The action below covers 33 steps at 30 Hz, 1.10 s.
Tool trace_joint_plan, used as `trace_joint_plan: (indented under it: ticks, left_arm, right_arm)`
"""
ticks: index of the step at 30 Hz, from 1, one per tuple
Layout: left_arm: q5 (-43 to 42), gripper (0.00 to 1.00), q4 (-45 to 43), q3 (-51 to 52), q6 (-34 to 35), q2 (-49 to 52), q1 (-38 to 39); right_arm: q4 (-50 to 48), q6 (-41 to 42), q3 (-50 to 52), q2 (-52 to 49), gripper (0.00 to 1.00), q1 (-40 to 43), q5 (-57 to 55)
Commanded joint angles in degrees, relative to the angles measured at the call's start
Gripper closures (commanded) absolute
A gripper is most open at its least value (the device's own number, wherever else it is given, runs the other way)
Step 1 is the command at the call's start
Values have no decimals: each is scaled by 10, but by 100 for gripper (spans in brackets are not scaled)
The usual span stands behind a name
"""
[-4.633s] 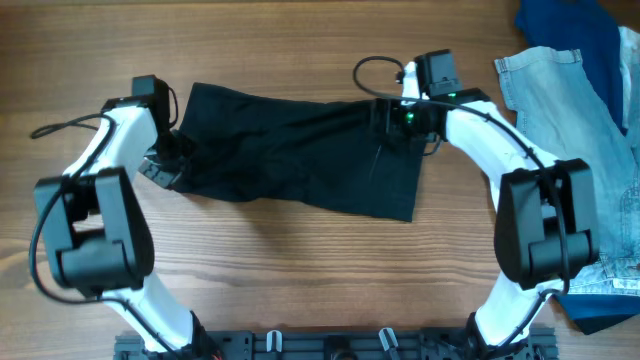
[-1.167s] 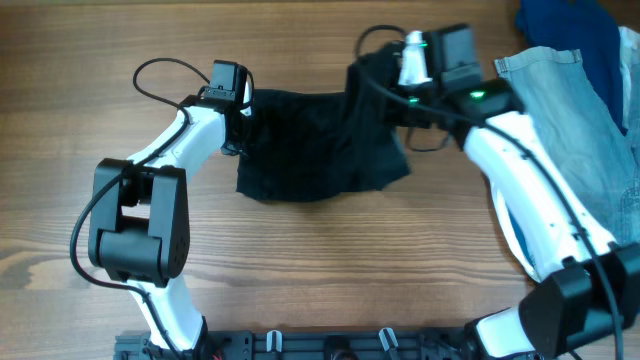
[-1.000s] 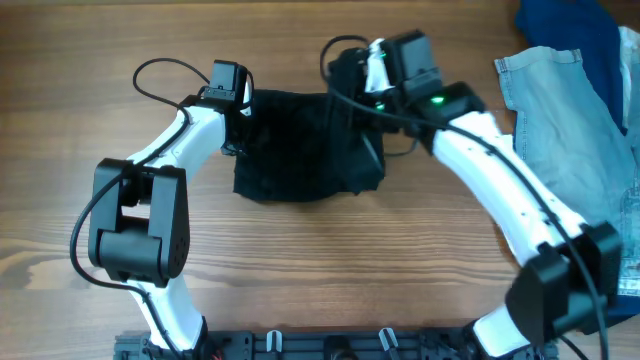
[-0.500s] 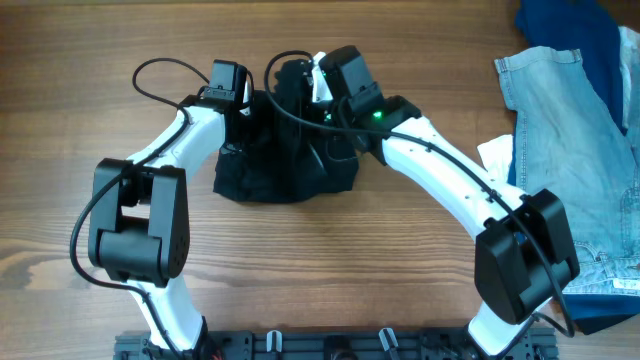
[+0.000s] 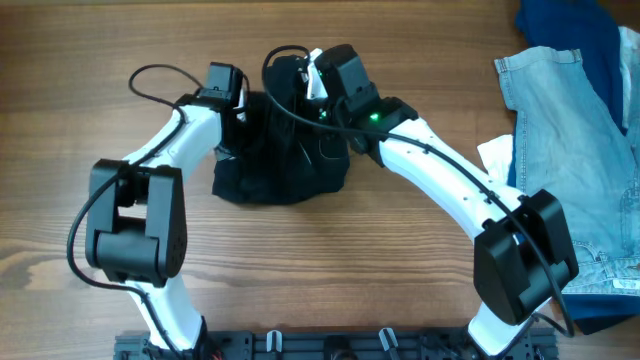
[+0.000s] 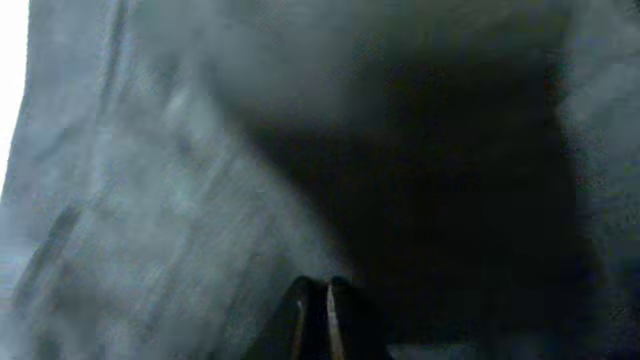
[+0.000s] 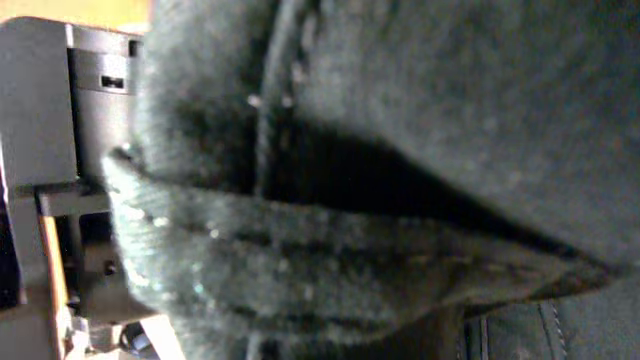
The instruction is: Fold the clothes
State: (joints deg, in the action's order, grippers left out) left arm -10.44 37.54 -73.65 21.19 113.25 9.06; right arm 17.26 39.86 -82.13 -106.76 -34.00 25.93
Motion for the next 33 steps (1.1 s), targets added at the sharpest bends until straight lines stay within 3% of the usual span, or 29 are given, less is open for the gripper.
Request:
trace_joint_plan:
  ticks: [1,13,14,16,19,21,25,33]
  left_arm:
    - [-2,84,66,-48,3,-43,-32]
    - [0,31,114,-71,3,-106,-93]
    - [0,28,114,-71,4,-117,-106]
    - [0,23,114,-71,8,-134,-131]
    - [0,20,114,-71,7,-153,-169]
    - [0,20,116,-71,7,-160,-193]
    - [0,20,121,-71,7,-160,-225]
    - [-5,21,120,-70,-22,-160,-196]
  right_arm:
    - [-4,7,-19,-4,96,1,23]
    - [-5,4,-19,-4,96,0,21]
    - [-7,1,-19,-4,88,-1,21]
    - [-13,-4,-19,-4,60,-5,21]
    - [-21,-18,-19,-4,25,-14,25]
    - [-21,-37,-19,-4,15,-17,36]
    - [-24,-54,-19,-3,3,-10,68]
    - [20,-84,-19,4,1,46,72]
